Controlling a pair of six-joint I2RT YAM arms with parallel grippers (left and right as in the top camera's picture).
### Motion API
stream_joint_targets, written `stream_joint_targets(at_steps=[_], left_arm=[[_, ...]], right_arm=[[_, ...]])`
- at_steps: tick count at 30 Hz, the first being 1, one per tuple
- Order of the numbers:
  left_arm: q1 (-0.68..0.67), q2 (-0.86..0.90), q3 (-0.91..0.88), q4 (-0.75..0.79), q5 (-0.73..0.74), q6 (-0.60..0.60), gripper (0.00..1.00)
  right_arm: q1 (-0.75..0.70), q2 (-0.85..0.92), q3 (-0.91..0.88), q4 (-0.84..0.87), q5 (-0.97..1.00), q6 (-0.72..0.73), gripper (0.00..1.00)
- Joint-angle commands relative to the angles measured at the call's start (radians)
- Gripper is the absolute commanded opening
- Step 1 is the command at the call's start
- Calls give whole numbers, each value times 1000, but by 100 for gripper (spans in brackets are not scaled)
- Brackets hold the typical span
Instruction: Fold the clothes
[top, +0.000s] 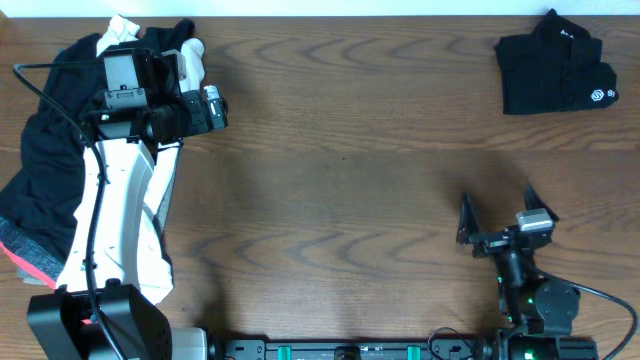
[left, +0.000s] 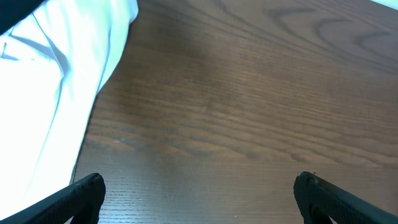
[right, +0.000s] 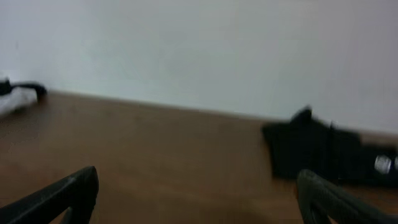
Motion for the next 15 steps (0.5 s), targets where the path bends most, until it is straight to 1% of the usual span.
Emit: stream_joint_targets(at_steps=[1, 4, 6, 15], left_arm=[[2, 7, 6, 0, -9, -8, 98], [2, 7, 6, 0, -9, -8, 98], [2, 7, 6, 0, -9, -8, 98], [2, 7, 6, 0, -9, -8, 98]], right_arm=[[-7, -37, -14, -64, 9, 7, 99], [-5, -82, -14, -191, 25, 6, 99], [-5, -112, -14, -179, 34, 5, 99], [-7, -106, -14, -179, 39, 6, 99]])
